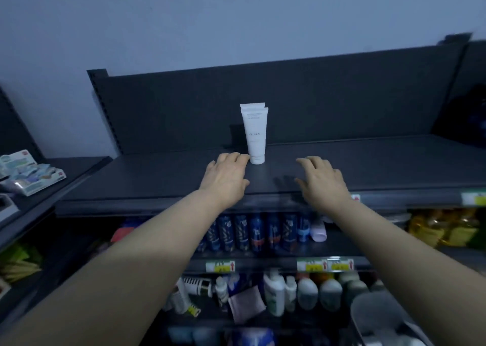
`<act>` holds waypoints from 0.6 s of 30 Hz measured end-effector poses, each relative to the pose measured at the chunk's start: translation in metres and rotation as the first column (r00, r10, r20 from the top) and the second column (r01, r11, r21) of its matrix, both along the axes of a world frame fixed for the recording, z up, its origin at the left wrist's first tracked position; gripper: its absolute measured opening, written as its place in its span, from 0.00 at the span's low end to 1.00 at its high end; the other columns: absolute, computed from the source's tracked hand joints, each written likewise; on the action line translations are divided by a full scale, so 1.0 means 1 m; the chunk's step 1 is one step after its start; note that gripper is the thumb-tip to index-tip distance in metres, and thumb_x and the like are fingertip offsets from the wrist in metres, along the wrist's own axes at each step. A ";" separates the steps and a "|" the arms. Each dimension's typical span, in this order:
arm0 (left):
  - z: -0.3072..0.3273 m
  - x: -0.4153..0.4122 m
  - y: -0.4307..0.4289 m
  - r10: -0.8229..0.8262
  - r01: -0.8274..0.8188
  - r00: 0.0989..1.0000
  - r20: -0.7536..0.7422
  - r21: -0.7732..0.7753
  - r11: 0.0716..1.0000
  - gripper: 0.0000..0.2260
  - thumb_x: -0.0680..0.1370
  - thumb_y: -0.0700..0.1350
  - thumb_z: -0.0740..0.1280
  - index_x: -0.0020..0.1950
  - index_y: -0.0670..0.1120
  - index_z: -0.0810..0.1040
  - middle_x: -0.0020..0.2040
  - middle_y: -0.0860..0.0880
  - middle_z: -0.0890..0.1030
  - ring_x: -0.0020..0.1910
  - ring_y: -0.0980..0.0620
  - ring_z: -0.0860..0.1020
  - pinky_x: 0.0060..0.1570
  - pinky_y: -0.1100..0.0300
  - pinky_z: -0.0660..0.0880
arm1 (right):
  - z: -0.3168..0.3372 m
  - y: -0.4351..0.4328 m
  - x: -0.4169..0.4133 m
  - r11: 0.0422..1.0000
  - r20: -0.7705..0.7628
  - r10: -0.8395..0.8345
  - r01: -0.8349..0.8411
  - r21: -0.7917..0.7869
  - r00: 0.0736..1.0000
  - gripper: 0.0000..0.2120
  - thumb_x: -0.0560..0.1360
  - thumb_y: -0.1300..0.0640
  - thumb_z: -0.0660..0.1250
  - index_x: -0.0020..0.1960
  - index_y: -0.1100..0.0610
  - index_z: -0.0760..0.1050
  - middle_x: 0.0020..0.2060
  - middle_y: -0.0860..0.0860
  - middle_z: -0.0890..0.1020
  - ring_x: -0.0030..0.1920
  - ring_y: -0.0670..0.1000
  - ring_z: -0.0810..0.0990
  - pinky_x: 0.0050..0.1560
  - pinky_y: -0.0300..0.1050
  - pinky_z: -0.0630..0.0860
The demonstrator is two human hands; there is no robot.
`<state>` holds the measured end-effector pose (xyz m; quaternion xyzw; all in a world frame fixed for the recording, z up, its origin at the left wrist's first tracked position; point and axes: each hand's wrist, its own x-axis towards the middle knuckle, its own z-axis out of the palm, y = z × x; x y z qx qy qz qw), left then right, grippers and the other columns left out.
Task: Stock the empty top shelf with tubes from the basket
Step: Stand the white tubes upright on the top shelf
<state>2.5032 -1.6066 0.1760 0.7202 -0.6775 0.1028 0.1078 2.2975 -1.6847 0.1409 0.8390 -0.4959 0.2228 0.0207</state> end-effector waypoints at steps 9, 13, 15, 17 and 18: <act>-0.056 -0.093 0.072 -0.233 0.238 0.969 -0.085 0.048 0.970 0.25 0.80 0.47 0.62 0.75 0.48 0.60 0.74 0.49 0.64 0.73 0.46 0.61 0.68 0.49 0.66 | -0.068 0.116 -0.110 0.976 -0.156 -0.145 0.167 0.138 0.977 0.23 0.78 0.49 0.60 0.72 0.51 0.61 0.68 0.53 0.68 0.68 0.57 0.66 0.61 0.56 0.67; -0.081 -0.135 0.086 -0.272 0.287 0.950 -0.154 0.084 0.954 0.24 0.79 0.47 0.63 0.75 0.49 0.62 0.73 0.50 0.65 0.73 0.46 0.62 0.66 0.48 0.67 | -0.092 0.143 -0.167 0.944 -0.224 -0.214 0.260 0.203 0.951 0.23 0.79 0.48 0.58 0.72 0.52 0.61 0.68 0.53 0.68 0.68 0.58 0.66 0.61 0.57 0.67; -0.095 -0.156 0.088 -0.287 0.310 0.940 -0.183 0.116 0.944 0.24 0.79 0.48 0.64 0.74 0.49 0.63 0.72 0.50 0.66 0.72 0.46 0.63 0.65 0.48 0.68 | -0.102 0.151 -0.191 0.923 -0.239 -0.238 0.296 0.247 0.941 0.22 0.79 0.48 0.58 0.72 0.52 0.61 0.68 0.54 0.68 0.68 0.58 0.66 0.61 0.57 0.68; -0.108 -0.177 0.085 -0.299 0.330 0.935 -0.193 0.158 0.931 0.24 0.78 0.48 0.65 0.74 0.49 0.63 0.72 0.49 0.67 0.71 0.45 0.64 0.66 0.47 0.68 | -0.112 0.155 -0.212 0.902 -0.234 -0.266 0.328 0.282 0.935 0.22 0.80 0.49 0.58 0.72 0.51 0.61 0.68 0.53 0.68 0.68 0.58 0.66 0.61 0.57 0.68; -0.115 -0.187 0.082 -0.303 0.340 0.931 -0.204 0.182 0.923 0.24 0.78 0.48 0.65 0.73 0.49 0.64 0.72 0.49 0.67 0.71 0.45 0.64 0.67 0.46 0.68 | -0.117 0.155 -0.223 0.891 -0.233 -0.285 0.346 0.293 0.930 0.22 0.80 0.49 0.57 0.72 0.51 0.61 0.69 0.53 0.67 0.69 0.58 0.66 0.61 0.57 0.68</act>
